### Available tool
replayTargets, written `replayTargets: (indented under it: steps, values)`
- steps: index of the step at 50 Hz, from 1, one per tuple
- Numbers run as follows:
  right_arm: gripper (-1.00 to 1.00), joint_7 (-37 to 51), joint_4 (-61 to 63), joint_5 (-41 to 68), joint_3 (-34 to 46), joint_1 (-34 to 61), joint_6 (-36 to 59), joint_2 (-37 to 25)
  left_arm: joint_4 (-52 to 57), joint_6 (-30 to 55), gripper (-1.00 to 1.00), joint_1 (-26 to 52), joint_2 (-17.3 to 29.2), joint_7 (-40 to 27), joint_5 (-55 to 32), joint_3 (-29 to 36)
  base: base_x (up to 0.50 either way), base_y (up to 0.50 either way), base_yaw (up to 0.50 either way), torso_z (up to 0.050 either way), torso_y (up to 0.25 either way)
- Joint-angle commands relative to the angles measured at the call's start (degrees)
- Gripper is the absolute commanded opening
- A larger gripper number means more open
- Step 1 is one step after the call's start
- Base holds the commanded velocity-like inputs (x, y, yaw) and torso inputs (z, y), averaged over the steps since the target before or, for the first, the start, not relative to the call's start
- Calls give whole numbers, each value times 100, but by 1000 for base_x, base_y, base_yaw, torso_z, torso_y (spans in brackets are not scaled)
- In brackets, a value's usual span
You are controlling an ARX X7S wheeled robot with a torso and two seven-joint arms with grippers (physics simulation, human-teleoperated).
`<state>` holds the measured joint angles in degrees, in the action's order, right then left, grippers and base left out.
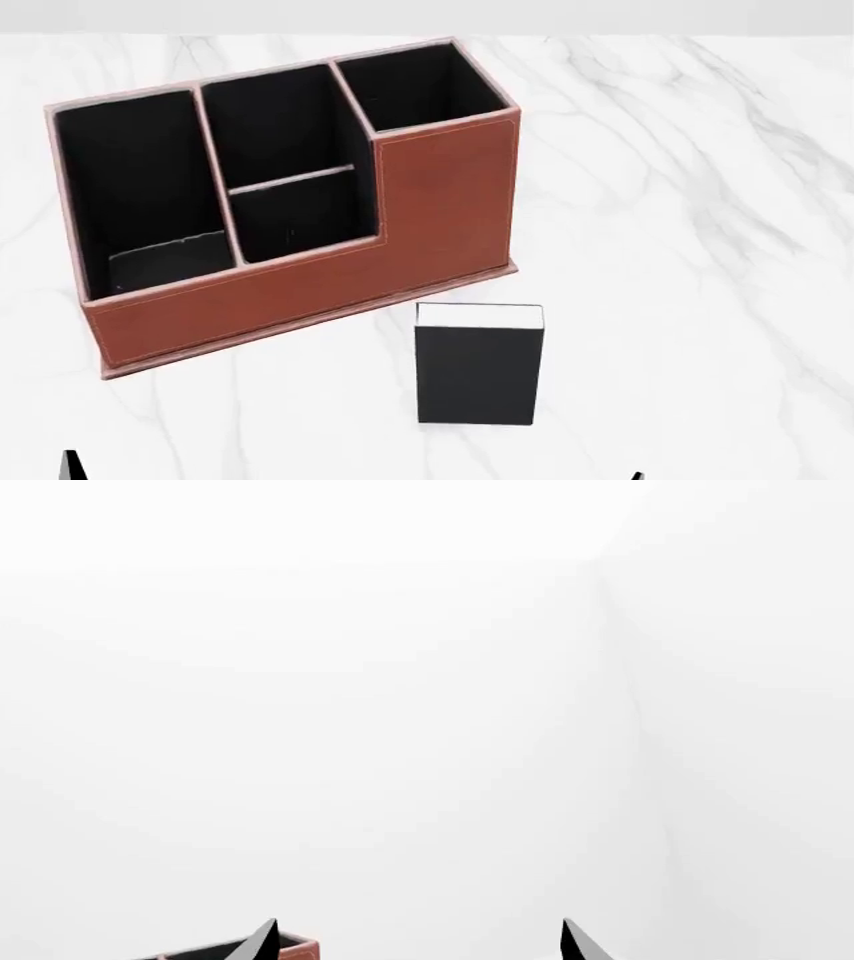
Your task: Pick up the book and place it in the back compartment of the caddy.
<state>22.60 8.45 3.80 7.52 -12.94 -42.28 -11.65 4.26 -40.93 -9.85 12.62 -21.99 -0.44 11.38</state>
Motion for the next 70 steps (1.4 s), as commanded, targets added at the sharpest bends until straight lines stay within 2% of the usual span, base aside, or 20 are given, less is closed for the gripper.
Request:
replayTargets:
  steps: [1, 70]
  values:
    - [100, 39, -7, -15, 25, 0, -22, -25, 12, 4, 100, 0, 27, -34, -1, 29, 78, 0, 0, 0, 0]
    - [100, 207, -89, -46, 192, 68, -52, -175, -13, -3, 100, 46, 163, -219, -16, 179, 77, 0, 0, 0, 0]
